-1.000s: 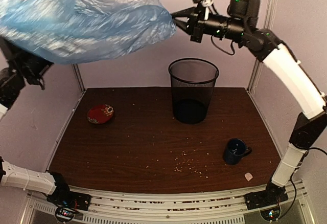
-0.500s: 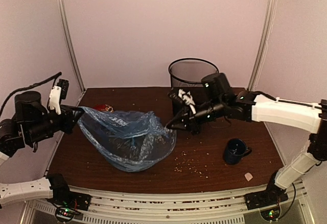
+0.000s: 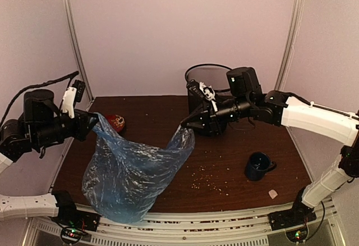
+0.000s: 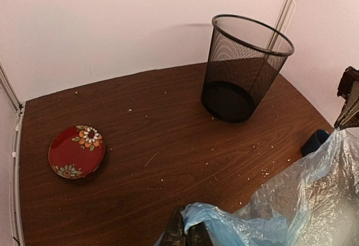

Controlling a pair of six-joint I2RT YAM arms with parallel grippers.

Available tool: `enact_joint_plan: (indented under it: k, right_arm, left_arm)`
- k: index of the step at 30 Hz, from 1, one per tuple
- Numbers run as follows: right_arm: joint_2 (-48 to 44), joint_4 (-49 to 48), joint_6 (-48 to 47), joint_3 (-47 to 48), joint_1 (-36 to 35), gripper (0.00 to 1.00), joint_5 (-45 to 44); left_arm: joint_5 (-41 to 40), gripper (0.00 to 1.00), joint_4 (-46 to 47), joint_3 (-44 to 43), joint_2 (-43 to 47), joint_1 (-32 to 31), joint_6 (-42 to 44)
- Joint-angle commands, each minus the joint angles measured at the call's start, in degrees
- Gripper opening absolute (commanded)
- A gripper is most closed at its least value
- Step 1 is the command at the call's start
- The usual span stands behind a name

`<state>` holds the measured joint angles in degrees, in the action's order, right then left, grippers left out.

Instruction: Put the trash bags into the trash bin

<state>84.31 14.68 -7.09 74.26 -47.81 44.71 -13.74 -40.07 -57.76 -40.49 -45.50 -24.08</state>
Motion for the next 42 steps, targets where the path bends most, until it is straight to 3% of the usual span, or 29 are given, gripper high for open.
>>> enact_joint_plan:
  k: [1, 3, 5, 7, 11, 15, 19, 26, 37, 42]
  right_arm:
    - [-1.17, 0.64, 1.18, 5.16, 1.25, 0.00, -3.60]
    - [-0.76, 2.52, 0.89, 6.87, 2.09, 0.09, -5.77]
    - [-0.03, 6.05, -0.90, 9.17, 3.19, 0.39, -6.12]
    - [0.58, 9.50, -1.93, 12.01, 4.68, 0.53, -6.03]
    - [-0.85, 11.08, -1.21, 14.15, 10.03, 0.61, -2.60]
    - [-3.56, 11.09, -3.73, 13.49, 13.11, 0.67, -7.97]
    - [-2.09, 13.96, -7.38, 15.22, 13.46, 0.64, -18.67]
    - [7.77, 24.62, -12.58, 23.41, 13.71, 0.54, -25.27]
    - [17.69, 31.66, -13.78, 31.86, 13.47, 0.46, -28.56]
    - [20.57, 34.59, -14.04, 35.15, 13.23, 0.30, -29.39]
  left_arm:
    - [-1.28, 0.00, 3.54, -3.24, 3.64, -0.12, 0.83]
    - [-2.06, 0.00, 5.82, -2.17, 5.59, -0.12, 1.78]
    - [-3.58, 0.00, 6.72, -1.77, 6.26, -0.13, 2.93]
    - [-4.54, 0.00, 7.01, -1.93, 6.28, -0.14, 4.16]
    - [-4.06, 0.00, 8.35, -1.81, 6.59, -0.12, 6.88]
    - [1.63, 0.00, 13.53, 2.49, 8.34, -0.12, 9.85]
    - [6.90, 0.00, 18.68, 7.43, 10.38, -0.12, 12.86]
    - [5.87, 0.00, 21.07, 12.31, 13.87, -0.12, 16.56]
    - [4.15, 0.00, 21.52, 17.96, 22.57, -0.12, 17.40]
    - [4.39, 0.00, 21.79, 19.46, 26.01, -0.12, 16.63]
